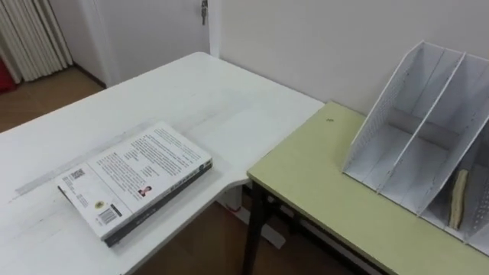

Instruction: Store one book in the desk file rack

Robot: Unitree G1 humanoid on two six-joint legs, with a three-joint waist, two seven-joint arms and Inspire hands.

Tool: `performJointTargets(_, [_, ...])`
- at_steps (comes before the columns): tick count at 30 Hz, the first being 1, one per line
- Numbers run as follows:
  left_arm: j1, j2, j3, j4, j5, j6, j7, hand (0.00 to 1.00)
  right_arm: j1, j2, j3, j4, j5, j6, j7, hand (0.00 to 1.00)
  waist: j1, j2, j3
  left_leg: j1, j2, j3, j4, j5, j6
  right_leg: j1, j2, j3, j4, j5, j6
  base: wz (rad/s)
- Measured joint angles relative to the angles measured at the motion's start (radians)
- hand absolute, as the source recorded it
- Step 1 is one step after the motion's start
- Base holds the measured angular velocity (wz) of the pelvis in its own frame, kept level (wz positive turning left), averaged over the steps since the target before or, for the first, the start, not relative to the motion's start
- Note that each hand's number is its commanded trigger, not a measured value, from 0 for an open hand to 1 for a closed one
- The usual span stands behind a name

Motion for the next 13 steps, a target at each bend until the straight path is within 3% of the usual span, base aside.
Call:
performJointTargets(3, [0.020, -0.003, 0.033, 0.001, 0.046, 0.000, 0.002, 0.00, 0.001, 0.012, -0.110, 0.127, 0.044, -0.037, -0.051, 0.00, -0.041, 0.001, -0.0007, 0.005, -0.010, -0.023, 0.000, 0.000, 0.001, 0.020, -0.006, -0.020, -0.010, -0.005, 0.006, 0.25])
performJointTargets(8, [0.018, -0.012, 0.088, 0.000, 0.167, 0.029, -0.003, 0.00, 0.003, 0.002, -0.170, 0.244, 0.095, -0.037, -0.125, 0.00, -0.051, 0.008, -0.0046, 0.012, -0.015, -0.030, -0.002, 0.000, 0.003, 0.029, -0.007, -0.020, -0.008, -0.008, 0.008, 0.03])
performJointTargets(13, [0.018, -0.017, 0.089, -0.001, 0.178, 0.029, -0.005, 0.00, 0.005, 0.002, -0.217, 0.283, 0.084, -0.030, -0.192, 0.00, -0.076, 0.015, -0.0036, 0.048, -0.014, -0.020, -0.015, 0.000, 0.002, 0.051, -0.010, -0.018, -0.007, -0.023, 0.009, 0.06])
